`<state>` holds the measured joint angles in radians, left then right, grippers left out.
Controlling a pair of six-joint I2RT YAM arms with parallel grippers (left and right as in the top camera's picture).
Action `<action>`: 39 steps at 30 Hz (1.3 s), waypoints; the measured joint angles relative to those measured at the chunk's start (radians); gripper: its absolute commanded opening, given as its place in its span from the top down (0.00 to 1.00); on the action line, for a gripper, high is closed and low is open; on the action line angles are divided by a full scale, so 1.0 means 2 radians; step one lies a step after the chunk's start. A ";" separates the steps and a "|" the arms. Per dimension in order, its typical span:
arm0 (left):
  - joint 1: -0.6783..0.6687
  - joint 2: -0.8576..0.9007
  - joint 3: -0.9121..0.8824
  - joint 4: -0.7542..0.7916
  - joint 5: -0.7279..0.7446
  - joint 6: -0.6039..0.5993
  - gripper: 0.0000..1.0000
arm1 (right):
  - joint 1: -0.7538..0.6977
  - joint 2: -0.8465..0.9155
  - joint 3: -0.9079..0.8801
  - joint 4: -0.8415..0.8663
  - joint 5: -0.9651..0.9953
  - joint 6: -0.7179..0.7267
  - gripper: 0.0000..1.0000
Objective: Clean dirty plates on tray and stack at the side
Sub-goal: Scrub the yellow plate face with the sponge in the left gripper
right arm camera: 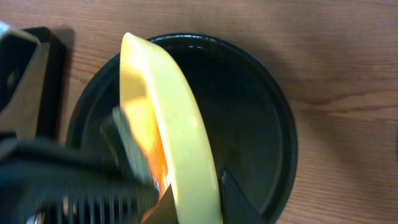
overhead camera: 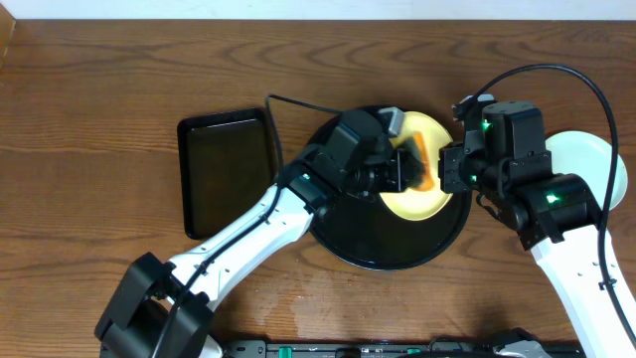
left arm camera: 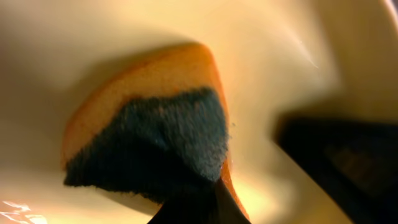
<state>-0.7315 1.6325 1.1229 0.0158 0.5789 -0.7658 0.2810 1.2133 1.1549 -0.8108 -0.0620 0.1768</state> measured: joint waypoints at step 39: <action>0.003 -0.005 -0.002 -0.201 -0.465 0.142 0.92 | 0.001 0.003 0.000 -0.031 -0.021 0.015 0.99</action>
<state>-0.7254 1.6218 1.1187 -0.3870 -0.3519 -0.4820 0.2825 1.2198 1.1545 -0.8719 -0.1043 0.2066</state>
